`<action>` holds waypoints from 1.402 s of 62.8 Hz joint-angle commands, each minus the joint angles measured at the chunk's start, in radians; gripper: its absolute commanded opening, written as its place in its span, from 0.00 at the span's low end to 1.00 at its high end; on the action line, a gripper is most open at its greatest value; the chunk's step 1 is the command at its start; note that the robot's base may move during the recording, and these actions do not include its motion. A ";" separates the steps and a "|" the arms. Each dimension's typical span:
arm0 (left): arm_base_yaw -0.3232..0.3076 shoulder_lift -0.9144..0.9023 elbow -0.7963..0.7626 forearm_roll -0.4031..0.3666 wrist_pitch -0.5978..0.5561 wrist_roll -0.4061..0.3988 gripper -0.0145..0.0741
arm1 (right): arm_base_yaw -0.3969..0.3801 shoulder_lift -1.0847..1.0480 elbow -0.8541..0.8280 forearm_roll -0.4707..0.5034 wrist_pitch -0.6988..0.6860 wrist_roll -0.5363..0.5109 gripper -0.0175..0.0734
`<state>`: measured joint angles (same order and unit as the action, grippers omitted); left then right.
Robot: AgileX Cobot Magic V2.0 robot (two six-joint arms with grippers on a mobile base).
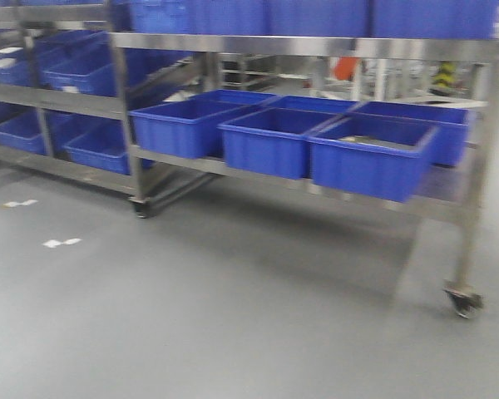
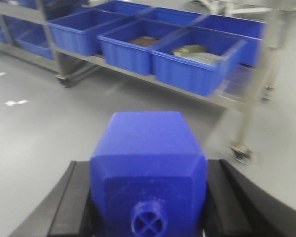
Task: Pick and sort blue part to right shelf
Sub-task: 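Drive the base to the shelf rack of blue bins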
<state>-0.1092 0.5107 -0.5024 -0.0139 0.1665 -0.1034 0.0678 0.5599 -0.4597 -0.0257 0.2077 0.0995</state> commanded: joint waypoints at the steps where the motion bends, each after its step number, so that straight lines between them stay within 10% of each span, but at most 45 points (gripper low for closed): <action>1: 0.003 0.006 -0.032 -0.001 -0.102 -0.001 0.40 | -0.005 0.000 -0.031 -0.002 -0.094 -0.010 0.51; 88: 0.003 0.006 -0.032 -0.001 -0.102 -0.001 0.40 | -0.005 0.000 -0.031 -0.002 -0.094 -0.010 0.51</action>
<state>-0.1092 0.5107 -0.5024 -0.0139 0.1665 -0.1034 0.0678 0.5599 -0.4597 -0.0257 0.2077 0.0995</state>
